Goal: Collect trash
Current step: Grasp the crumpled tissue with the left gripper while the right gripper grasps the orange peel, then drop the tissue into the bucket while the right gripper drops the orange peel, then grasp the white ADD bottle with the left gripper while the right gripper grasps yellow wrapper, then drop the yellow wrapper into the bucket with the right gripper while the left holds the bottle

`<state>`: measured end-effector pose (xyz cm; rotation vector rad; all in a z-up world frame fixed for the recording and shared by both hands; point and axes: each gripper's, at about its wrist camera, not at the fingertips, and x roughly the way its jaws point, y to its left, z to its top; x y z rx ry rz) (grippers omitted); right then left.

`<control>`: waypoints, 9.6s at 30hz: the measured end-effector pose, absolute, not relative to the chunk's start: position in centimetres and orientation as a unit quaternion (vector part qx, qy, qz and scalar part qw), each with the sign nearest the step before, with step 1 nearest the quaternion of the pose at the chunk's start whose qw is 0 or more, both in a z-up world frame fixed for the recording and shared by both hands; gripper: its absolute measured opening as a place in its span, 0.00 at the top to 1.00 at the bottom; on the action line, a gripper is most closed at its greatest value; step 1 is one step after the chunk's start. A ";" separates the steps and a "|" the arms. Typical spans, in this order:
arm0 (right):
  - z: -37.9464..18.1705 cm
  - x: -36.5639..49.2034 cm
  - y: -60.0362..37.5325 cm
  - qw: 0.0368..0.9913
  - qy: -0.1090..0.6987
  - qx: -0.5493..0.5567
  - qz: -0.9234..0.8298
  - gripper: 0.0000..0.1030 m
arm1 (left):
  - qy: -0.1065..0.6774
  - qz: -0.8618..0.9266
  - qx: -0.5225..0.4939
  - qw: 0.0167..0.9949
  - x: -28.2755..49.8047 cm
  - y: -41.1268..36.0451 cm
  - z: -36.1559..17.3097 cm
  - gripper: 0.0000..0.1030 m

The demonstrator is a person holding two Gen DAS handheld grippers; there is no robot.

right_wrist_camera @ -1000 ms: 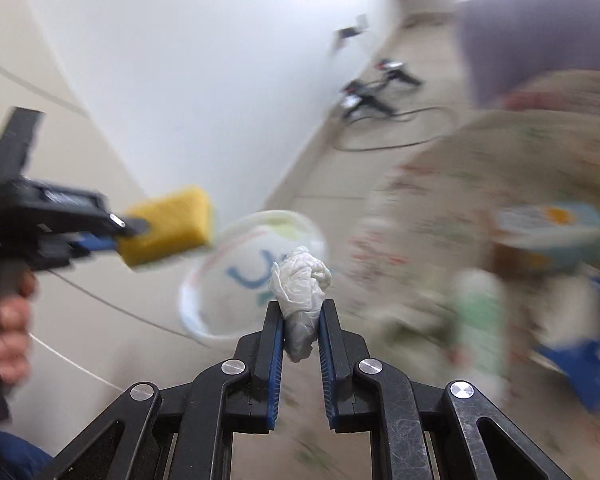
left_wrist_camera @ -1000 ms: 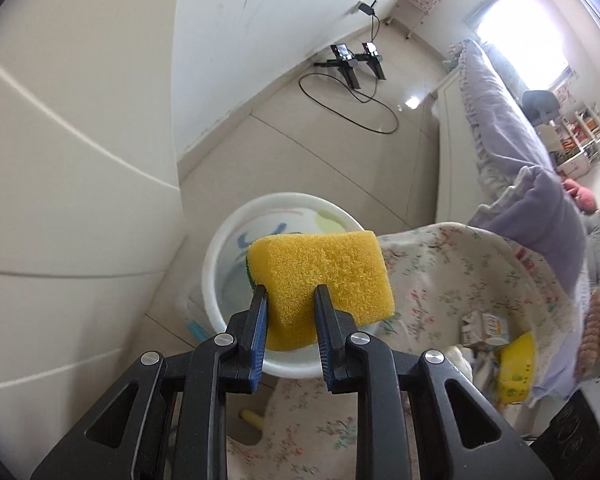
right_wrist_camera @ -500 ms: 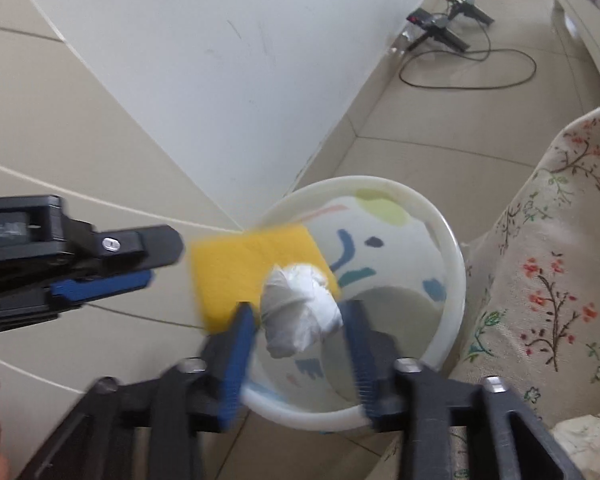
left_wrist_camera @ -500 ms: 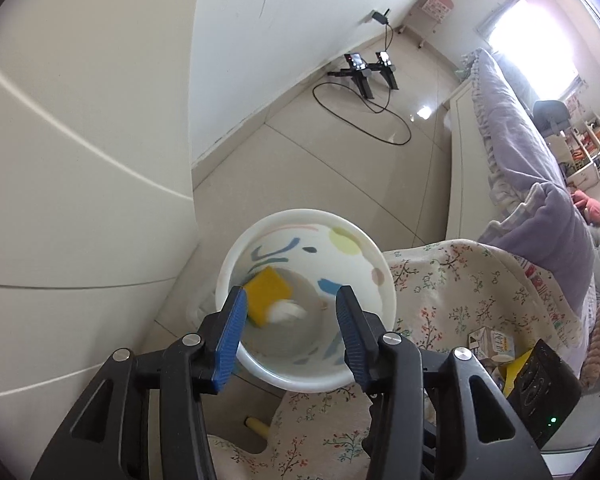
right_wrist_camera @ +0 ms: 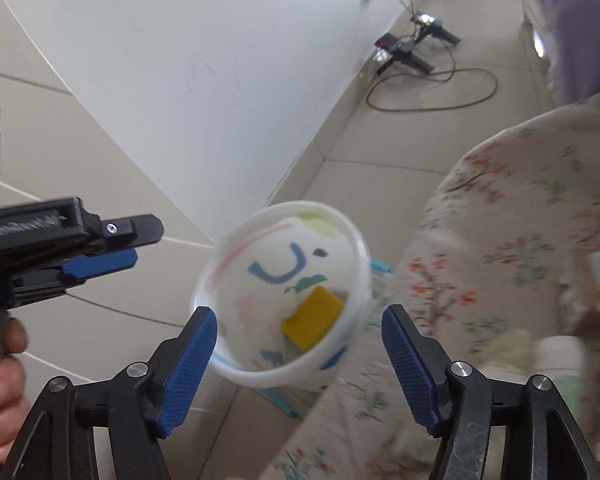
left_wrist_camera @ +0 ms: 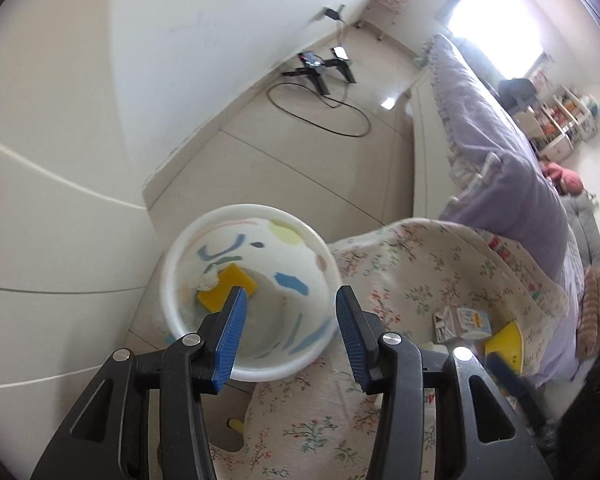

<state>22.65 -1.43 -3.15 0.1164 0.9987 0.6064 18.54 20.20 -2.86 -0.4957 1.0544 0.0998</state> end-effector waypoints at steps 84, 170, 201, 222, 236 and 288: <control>0.8 18.7 -32.5 0.878 0.428 0.213 0.002 0.81 | 0.522 -0.003 -0.219 0.824 18.7 15.0 -3.1 0.70; -4.4 21.6 -33.2 0.810 0.538 0.233 0.015 0.20 | 0.619 -0.082 -0.011 0.781 20.9 -4.0 -10.5 0.45; -12.3 23.2 -28.5 0.765 0.579 0.281 0.037 0.72 | 0.587 -0.102 -0.064 0.801 20.2 -3.0 -8.2 0.63; -2.7 16.9 -31.0 0.855 0.496 0.147 0.030 0.81 | 0.566 -0.124 -0.110 0.808 18.9 -1.4 -5.4 0.63; 3.6 14.3 -25.1 0.931 0.341 0.011 0.128 0.81 | 0.547 -0.089 -0.177 0.813 20.0 4.7 -3.2 0.63; -8.9 25.2 4.1 0.839 0.476 -0.031 0.261 0.38 | 0.562 0.056 -0.321 0.760 21.9 23.6 -7.4 0.59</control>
